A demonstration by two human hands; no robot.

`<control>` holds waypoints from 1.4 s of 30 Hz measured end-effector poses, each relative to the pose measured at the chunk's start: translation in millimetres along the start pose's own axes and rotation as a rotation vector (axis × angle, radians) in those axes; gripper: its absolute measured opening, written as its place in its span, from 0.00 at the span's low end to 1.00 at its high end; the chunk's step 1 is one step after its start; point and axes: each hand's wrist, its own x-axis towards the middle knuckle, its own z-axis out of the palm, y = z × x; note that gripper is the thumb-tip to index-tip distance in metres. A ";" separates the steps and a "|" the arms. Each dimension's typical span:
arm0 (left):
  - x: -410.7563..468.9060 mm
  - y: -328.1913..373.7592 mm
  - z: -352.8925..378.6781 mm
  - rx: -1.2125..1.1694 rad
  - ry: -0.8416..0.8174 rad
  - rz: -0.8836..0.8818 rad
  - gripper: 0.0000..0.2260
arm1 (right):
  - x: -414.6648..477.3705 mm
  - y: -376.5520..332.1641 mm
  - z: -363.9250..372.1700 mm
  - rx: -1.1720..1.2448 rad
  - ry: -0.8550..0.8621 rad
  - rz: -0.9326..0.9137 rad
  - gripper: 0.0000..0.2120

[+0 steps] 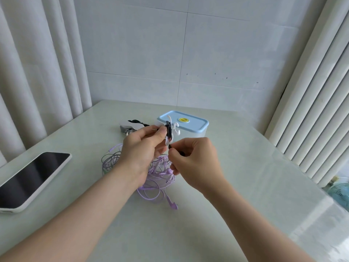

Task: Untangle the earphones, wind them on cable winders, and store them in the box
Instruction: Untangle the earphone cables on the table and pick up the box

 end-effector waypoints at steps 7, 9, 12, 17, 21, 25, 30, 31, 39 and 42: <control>-0.8 -1.3 1.4 -0.059 0.012 0.030 0.08 | 2.3 -5.4 -5.9 0.728 -0.223 0.325 0.11; -2.8 0.2 1.5 -0.014 0.002 0.070 0.07 | 2.7 -5.9 -6.3 0.854 -0.244 0.380 0.11; -4.0 0.7 -0.2 0.251 -0.006 0.263 0.07 | 4.0 -7.0 -7.1 1.014 -0.197 0.445 0.09; -5.6 0.3 -1.8 0.632 -0.069 0.489 0.12 | 8.5 -4.8 -9.5 0.844 -0.075 0.377 0.10; -7.9 -3.9 -1.0 0.761 -0.097 0.496 0.12 | 8.5 0.2 -11.2 0.604 -0.036 0.263 0.06; -4.2 -4.0 -4.3 0.724 -0.125 0.414 0.08 | 12.0 10.3 -10.0 0.279 0.018 0.062 0.07; -7.3 -1.7 -0.4 0.584 -0.227 0.238 0.04 | 19.9 26.7 -6.5 -0.071 0.171 -0.203 0.15; -8.4 -0.5 0.0 0.558 -0.257 0.210 0.05 | 21.3 28.0 -8.3 -0.093 0.192 -0.217 0.17; -11.7 -6.9 4.9 0.664 -0.274 0.332 0.07 | 20.9 27.6 -0.8 0.416 -0.082 0.036 0.15; -1.8 -7.3 6.9 0.963 -0.174 0.529 0.10 | 22.3 27.5 -4.5 0.475 0.018 0.051 0.09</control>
